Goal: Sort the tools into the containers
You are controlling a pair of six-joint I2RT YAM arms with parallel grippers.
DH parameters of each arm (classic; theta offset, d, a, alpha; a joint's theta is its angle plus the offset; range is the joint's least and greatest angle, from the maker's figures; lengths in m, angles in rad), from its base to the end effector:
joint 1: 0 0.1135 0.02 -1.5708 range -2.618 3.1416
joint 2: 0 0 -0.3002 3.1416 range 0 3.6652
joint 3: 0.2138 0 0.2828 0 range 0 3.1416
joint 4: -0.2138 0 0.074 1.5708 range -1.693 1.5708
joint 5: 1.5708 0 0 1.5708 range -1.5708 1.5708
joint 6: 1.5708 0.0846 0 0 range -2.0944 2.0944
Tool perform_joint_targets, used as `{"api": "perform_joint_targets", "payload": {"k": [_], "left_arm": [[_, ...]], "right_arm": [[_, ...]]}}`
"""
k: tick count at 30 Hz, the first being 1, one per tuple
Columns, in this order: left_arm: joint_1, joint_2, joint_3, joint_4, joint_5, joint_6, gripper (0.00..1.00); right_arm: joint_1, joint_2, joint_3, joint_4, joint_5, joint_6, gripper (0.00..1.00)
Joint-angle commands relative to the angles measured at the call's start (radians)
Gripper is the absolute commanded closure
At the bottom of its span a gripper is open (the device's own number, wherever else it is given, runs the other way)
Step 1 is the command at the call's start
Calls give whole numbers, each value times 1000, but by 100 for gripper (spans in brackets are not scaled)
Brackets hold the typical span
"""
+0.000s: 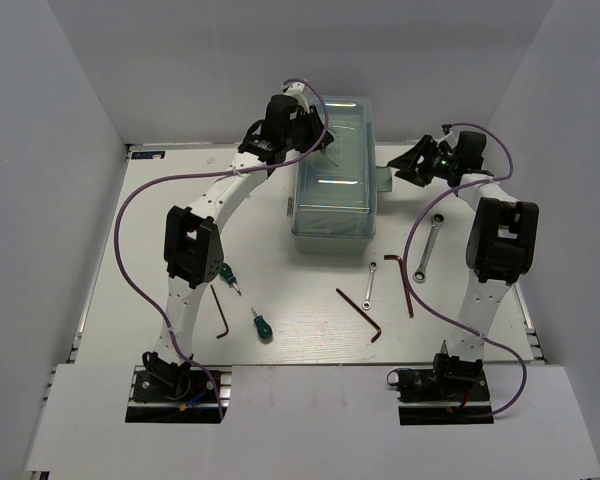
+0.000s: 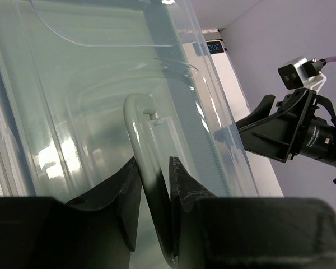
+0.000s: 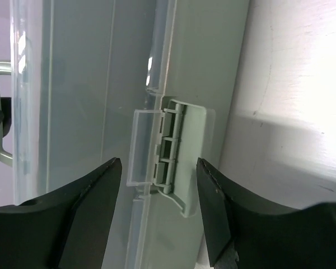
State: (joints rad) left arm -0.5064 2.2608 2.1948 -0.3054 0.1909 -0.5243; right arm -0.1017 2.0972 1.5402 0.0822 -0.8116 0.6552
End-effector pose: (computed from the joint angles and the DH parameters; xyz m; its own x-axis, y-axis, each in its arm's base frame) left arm 0.5494 -0.3231 0.3297 -0.5905 -0.2345 -0.7722 0.3872 0.7572 -0.5261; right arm 0.5581 0.0047 0.2174 -0.7091 0.4940 -0.5032 -0.1764 0.5666 0.8049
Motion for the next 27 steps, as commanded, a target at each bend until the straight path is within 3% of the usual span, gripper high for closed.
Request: {"api": "perform_joint_targets", "payload": {"k": [1, 20, 22, 27], "left_arm": [[-11, 6, 23, -21, 31, 66, 100], [-11, -3, 14, -1, 50, 46, 100], [-11, -3, 14, -1, 50, 35, 100], [-11, 6, 14, 8, 59, 26, 100]], "right_arm": [[-12, -26, -28, 24, 17, -23, 38], [-4, 95, 60, -38, -58, 7, 41], [0, 110, 70, -16, -80, 20, 49], [4, 135, 61, 54, -132, 83, 59]]}}
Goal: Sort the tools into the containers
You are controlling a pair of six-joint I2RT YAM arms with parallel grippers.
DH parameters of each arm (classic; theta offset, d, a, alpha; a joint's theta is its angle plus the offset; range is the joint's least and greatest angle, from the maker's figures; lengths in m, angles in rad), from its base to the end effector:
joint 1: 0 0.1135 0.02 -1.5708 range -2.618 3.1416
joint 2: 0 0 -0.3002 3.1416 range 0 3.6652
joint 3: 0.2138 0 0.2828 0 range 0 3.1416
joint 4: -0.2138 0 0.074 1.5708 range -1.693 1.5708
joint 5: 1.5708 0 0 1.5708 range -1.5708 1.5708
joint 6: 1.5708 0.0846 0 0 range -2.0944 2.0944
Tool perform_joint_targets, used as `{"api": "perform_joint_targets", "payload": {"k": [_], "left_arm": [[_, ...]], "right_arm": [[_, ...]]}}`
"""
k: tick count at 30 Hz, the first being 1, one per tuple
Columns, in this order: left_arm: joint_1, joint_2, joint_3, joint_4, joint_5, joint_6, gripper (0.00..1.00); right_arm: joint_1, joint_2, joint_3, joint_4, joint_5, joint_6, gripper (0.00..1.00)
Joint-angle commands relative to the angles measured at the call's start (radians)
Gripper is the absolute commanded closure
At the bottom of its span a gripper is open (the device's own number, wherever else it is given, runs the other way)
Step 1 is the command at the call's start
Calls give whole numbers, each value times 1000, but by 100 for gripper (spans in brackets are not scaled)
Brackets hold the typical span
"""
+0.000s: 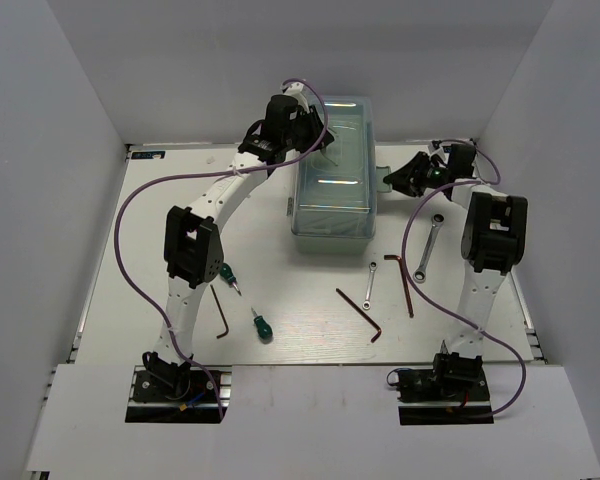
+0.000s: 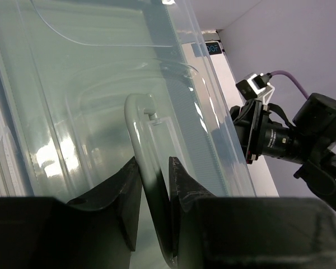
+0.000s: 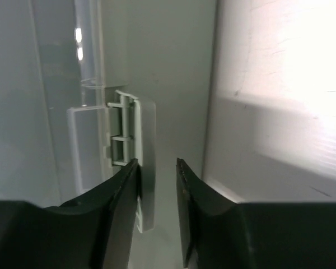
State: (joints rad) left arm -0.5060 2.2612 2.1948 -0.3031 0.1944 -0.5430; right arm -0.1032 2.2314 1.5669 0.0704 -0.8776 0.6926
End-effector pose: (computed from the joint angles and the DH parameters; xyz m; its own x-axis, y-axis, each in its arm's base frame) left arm 0.5495 -0.3232 0.3298 -0.5976 -0.2485 -0.7623 0.3788 0.7505 -0.5416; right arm 0.5686 0.0065 0.1557 -0.7913 0.4922 -0.3628 -0.0817 0.5029 0.8605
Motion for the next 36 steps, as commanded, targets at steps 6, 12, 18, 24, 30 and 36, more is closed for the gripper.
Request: {"api": "perform_joint_targets", "payload": {"k": [6, 12, 18, 24, 30, 36], "left_arm": [[-11, 6, 14, 16, 65, 26, 100], [3, -27, -1, 16, 83, -6, 100], [35, -60, -13, 25, 98, -17, 100], [69, -78, -4, 25, 119, -37, 100], [148, -132, -17, 25, 160, -67, 100], [185, -218, -113, 76, 192, -77, 100]], "right_arm": [[3, 17, 36, 167, -115, 108, 84], [-3, 37, 91, 174, -146, 123, 100], [-9, 27, 123, 123, -124, 88, 100], [-16, 27, 186, -12, -95, -10, 100], [-30, 50, 272, -107, -67, -50, 100], [-38, 65, 315, -207, -6, -111, 100]]}}
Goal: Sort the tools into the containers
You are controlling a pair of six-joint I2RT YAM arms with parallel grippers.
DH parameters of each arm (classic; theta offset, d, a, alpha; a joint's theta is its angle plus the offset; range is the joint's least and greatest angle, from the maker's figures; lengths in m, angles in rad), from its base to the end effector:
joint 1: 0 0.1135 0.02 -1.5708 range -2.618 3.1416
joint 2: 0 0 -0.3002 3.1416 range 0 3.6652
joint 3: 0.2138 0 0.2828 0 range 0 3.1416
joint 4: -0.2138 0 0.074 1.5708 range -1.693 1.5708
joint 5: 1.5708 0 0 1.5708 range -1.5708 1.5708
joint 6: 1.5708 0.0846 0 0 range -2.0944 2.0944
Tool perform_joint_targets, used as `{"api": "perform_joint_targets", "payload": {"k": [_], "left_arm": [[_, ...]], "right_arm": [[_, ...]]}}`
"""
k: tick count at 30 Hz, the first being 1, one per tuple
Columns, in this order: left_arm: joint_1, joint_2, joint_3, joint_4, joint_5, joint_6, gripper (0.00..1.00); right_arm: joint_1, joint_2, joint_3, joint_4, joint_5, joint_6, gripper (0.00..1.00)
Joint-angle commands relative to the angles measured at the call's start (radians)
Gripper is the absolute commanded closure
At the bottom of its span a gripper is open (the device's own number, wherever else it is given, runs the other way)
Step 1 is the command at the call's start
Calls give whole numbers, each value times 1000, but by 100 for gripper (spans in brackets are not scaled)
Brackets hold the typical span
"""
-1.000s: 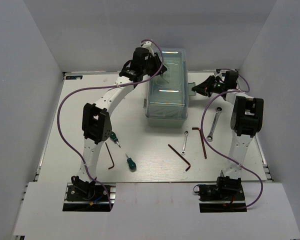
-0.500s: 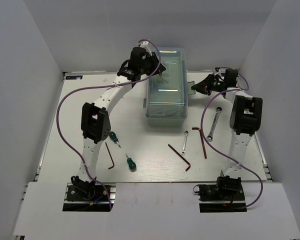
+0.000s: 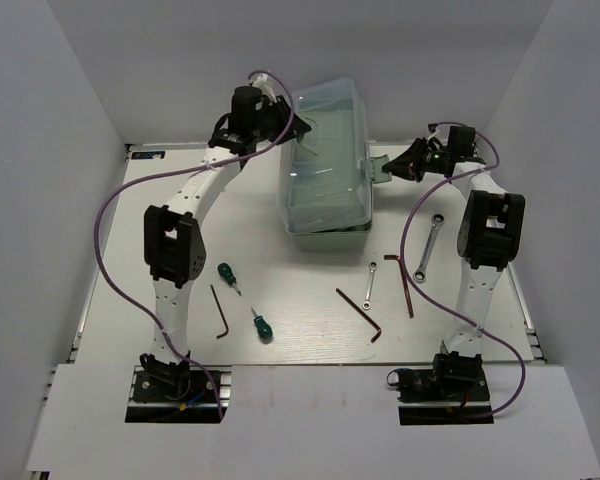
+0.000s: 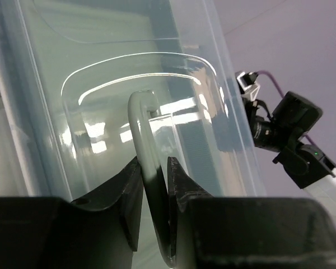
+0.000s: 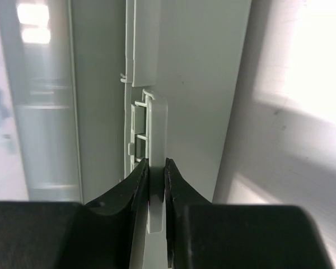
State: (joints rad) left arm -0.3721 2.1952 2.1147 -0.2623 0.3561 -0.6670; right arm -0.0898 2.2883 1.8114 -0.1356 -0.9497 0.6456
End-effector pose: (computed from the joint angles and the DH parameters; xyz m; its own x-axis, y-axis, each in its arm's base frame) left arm 0.5670 -0.2530 0.3431 -0.6460 -0.3703 -0.6675 0.3143 0.6678 -0.6747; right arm 0.5951 0.0155 0.1953 -0.8247 0.4258 -0.3722 -0.1431 0.4796 0.8657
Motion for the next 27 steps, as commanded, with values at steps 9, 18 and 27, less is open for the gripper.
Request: {"api": "perform_joint_targets", "payload": {"k": [9, 18, 27], "left_arm": [[105, -250, -143, 44, 58, 49, 100], [197, -416, -393, 55, 12, 112, 100], [254, -457, -492, 46, 21, 135, 100]], "right_arm": [[-70, 26, 115, -96, 123, -109, 100], [-93, 46, 152, -139, 126, -121, 100], [-99, 54, 151, -167, 132, -143, 100]]}}
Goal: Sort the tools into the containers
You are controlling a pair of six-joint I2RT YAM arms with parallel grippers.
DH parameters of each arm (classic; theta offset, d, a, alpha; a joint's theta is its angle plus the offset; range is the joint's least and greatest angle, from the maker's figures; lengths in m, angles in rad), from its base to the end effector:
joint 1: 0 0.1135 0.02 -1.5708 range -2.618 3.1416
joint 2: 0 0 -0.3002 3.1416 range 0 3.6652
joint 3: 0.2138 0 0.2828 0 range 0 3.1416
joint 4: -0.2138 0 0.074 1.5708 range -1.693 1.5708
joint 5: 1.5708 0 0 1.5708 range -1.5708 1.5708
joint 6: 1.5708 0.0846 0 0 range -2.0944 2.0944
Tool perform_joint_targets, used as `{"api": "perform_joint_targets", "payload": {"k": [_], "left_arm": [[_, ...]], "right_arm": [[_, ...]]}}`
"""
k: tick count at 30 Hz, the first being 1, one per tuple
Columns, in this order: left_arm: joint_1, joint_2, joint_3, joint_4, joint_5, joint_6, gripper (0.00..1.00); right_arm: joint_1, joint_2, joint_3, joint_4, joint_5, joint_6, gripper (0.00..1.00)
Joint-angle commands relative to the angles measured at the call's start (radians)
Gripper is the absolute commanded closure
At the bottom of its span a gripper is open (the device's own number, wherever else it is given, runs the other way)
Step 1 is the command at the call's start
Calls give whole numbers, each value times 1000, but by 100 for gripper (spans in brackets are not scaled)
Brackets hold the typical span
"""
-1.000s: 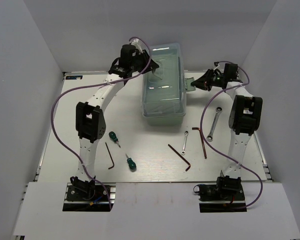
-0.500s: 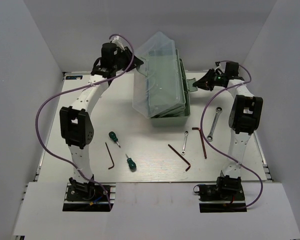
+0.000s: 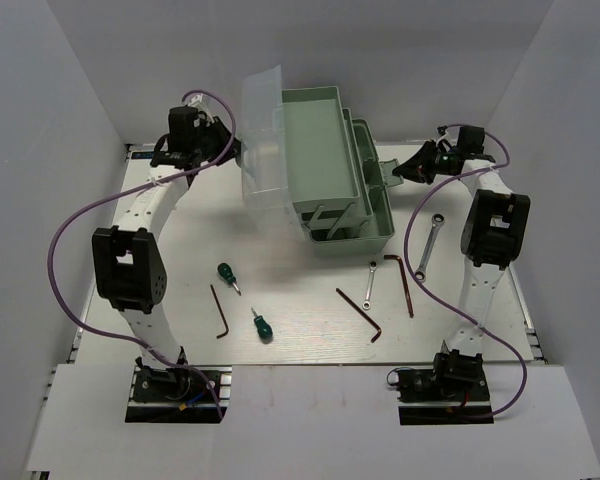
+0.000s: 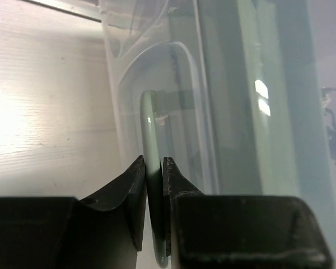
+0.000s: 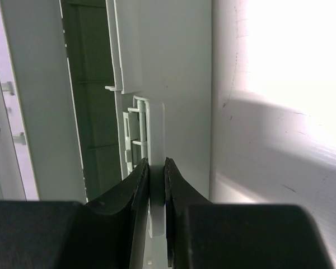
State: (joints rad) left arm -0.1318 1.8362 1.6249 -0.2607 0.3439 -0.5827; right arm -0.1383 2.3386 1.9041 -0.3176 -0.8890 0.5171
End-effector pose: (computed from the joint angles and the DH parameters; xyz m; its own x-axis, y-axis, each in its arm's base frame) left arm 0.5101 -0.0964 0.3340 -0.6082 -0.4420 -0.6593 0.1039 0.7792 -0.6181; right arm 0.6008 -0.0173 0.1806 -0.8229 0.4291 -0.3725 -0.0781 0.5640 0.8221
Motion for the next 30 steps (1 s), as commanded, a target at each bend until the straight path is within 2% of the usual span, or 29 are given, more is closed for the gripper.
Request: {"api": "perform_joint_targets", "payload": {"k": [1, 3, 5, 7, 9, 10, 12, 14, 17, 25, 30], "left_arm": [[26, -98, -14, 44, 33, 50, 97], [35, -98, -28, 44, 33, 50, 95], [46, -98, -43, 44, 33, 50, 80], [57, -98, -75, 44, 33, 50, 58], [67, -118, -105, 44, 33, 50, 47], [67, -118, -137, 44, 33, 50, 34], [80, -146, -164, 44, 11, 50, 23], [89, -159, -200, 44, 10, 50, 17], [112, -170, -224, 54, 10, 50, 15], [143, -198, -224, 14, 10, 41, 15], [172, -227, -238, -57, -69, 41, 13]], "right_arm": [[-52, 4, 56, 15, 70, -15, 100], [-50, 7, 52, 15, 65, -15, 100], [-52, 7, 49, 9, 64, -19, 100], [-53, 7, 41, 12, 61, -20, 100], [-52, 4, 39, 8, 59, -25, 100], [-53, 4, 41, 9, 59, -25, 100], [-52, 7, 36, 8, 56, -26, 100], [-53, 8, 36, 5, 52, -28, 100], [-52, 5, 36, 2, 47, -28, 100], [-50, 1, 29, -12, 42, -37, 100], [-50, 1, 19, -11, 36, -35, 100]]}}
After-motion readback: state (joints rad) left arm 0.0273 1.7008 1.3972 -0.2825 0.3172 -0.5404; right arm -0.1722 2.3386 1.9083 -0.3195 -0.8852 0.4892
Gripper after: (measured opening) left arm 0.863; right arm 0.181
